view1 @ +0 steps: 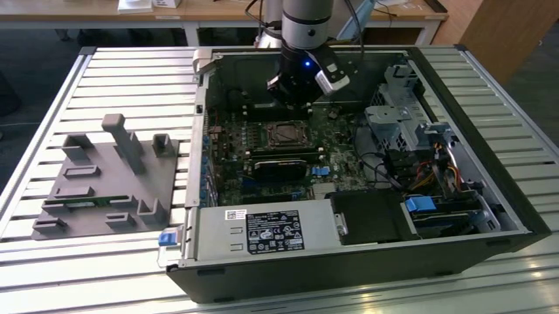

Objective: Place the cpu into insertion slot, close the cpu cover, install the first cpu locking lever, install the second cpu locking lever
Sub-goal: 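Install the second cpu locking lever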

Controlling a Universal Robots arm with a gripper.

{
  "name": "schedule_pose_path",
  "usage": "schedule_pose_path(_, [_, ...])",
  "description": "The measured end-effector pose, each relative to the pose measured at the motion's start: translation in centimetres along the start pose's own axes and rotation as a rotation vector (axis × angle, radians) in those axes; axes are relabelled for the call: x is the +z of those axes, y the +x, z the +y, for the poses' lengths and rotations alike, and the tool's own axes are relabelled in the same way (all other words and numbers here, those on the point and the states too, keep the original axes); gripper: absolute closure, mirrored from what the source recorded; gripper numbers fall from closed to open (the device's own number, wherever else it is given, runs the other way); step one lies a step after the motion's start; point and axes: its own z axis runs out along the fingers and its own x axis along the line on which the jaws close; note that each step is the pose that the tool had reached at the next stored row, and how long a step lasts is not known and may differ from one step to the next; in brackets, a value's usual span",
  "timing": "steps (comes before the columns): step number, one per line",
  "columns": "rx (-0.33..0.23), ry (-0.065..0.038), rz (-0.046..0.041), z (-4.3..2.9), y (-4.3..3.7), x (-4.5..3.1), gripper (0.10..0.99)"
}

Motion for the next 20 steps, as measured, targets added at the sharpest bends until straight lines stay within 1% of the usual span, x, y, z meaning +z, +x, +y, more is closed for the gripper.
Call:
schedule_pose_path(3, [0.000,0.000,-0.0001,-0.03,0.00,-0.03,0.980])
schedule_pose_path(15, [0.000,0.000,0.0000,-0.54,0.03,-0.04,0.980])
schedule_pose_path(20, [0.000,0.000,0.0001,-0.59,0.03,-0.05,0.980])
